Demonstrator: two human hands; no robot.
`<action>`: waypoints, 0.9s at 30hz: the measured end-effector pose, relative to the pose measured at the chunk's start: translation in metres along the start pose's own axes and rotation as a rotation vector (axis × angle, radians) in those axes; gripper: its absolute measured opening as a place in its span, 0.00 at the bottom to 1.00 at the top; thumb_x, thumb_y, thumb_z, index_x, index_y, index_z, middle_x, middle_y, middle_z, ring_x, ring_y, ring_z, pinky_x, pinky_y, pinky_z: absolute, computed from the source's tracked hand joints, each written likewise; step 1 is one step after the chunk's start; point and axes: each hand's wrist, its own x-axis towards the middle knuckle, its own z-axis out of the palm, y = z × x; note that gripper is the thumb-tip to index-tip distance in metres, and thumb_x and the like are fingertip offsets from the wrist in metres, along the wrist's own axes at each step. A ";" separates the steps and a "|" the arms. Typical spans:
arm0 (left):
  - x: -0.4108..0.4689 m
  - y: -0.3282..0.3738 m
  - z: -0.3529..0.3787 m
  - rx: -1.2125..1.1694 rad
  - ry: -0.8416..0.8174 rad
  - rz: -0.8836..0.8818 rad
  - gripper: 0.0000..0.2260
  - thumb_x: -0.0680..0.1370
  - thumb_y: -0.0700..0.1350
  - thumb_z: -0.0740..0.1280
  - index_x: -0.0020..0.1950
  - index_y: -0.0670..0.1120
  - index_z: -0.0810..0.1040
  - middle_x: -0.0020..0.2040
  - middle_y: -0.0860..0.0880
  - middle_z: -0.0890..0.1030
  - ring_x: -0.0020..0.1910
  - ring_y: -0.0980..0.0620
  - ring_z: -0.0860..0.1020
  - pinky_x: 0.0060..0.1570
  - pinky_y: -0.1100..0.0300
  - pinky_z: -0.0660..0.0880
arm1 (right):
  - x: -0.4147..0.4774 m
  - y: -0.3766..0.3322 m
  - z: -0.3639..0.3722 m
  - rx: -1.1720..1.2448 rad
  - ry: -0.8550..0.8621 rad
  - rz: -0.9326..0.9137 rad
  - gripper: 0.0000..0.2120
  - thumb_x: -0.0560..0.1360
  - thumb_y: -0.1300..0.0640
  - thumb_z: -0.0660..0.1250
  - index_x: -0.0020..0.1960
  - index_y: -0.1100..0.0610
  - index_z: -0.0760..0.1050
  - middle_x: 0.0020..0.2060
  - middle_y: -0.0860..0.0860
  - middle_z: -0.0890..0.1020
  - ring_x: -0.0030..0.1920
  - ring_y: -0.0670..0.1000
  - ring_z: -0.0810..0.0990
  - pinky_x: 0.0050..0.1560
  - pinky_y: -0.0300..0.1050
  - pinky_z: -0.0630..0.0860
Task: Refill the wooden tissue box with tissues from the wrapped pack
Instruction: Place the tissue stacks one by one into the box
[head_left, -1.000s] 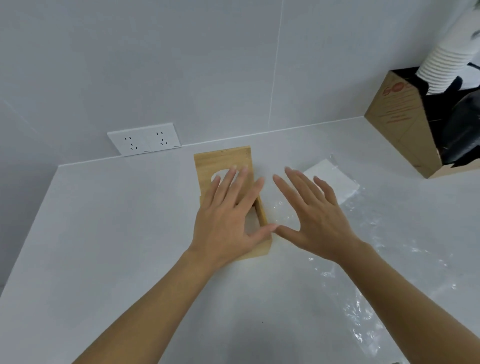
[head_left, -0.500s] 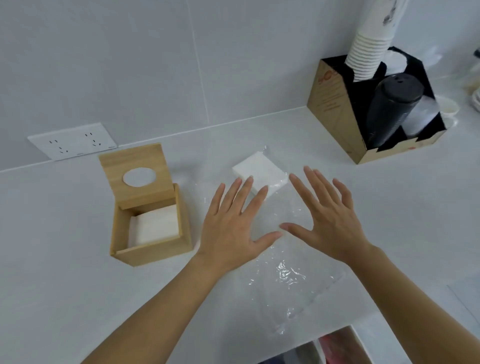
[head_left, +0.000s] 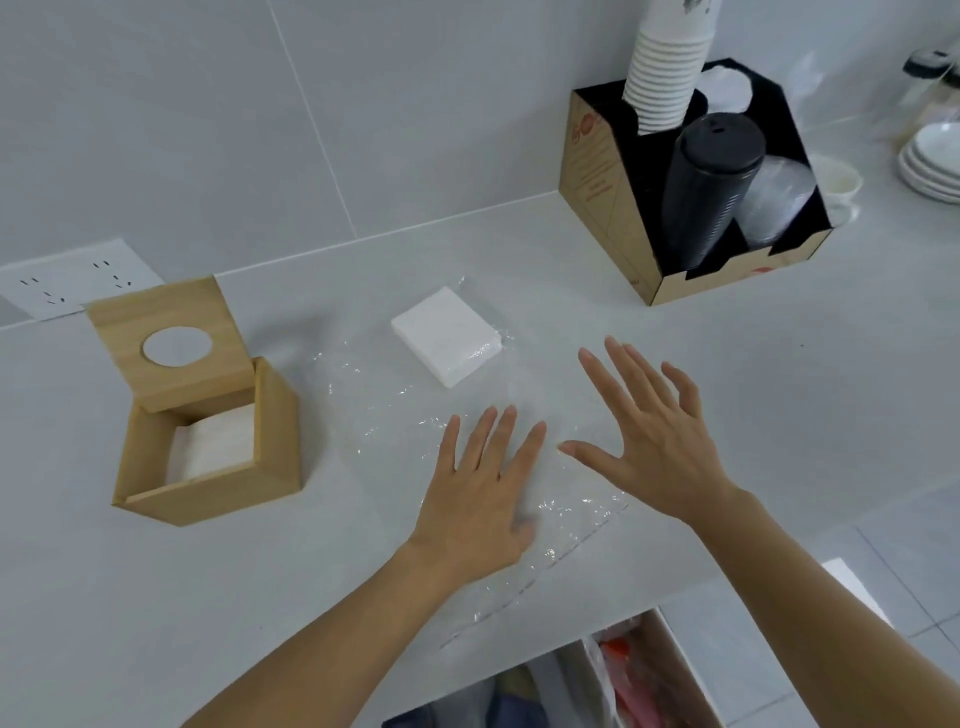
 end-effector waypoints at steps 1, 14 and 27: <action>0.002 0.001 0.001 0.003 -0.002 -0.019 0.37 0.69 0.58 0.68 0.73 0.48 0.61 0.70 0.41 0.71 0.70 0.40 0.69 0.69 0.38 0.62 | -0.001 0.000 0.001 0.005 -0.002 -0.002 0.38 0.71 0.30 0.49 0.75 0.49 0.54 0.73 0.56 0.64 0.73 0.55 0.64 0.69 0.54 0.53; 0.049 0.006 -0.011 -0.374 -0.031 -0.262 0.23 0.83 0.53 0.49 0.77 0.49 0.55 0.77 0.50 0.58 0.77 0.51 0.51 0.74 0.56 0.43 | -0.026 -0.010 0.018 0.115 0.088 -0.099 0.32 0.74 0.36 0.55 0.71 0.53 0.62 0.67 0.56 0.73 0.67 0.54 0.70 0.64 0.50 0.62; 0.044 0.029 -0.037 -0.385 0.056 -0.197 0.32 0.76 0.57 0.36 0.77 0.48 0.57 0.76 0.49 0.62 0.77 0.51 0.54 0.75 0.54 0.44 | -0.012 -0.044 0.044 0.338 -0.012 -0.083 0.16 0.69 0.58 0.58 0.50 0.63 0.79 0.41 0.56 0.82 0.39 0.57 0.81 0.43 0.43 0.73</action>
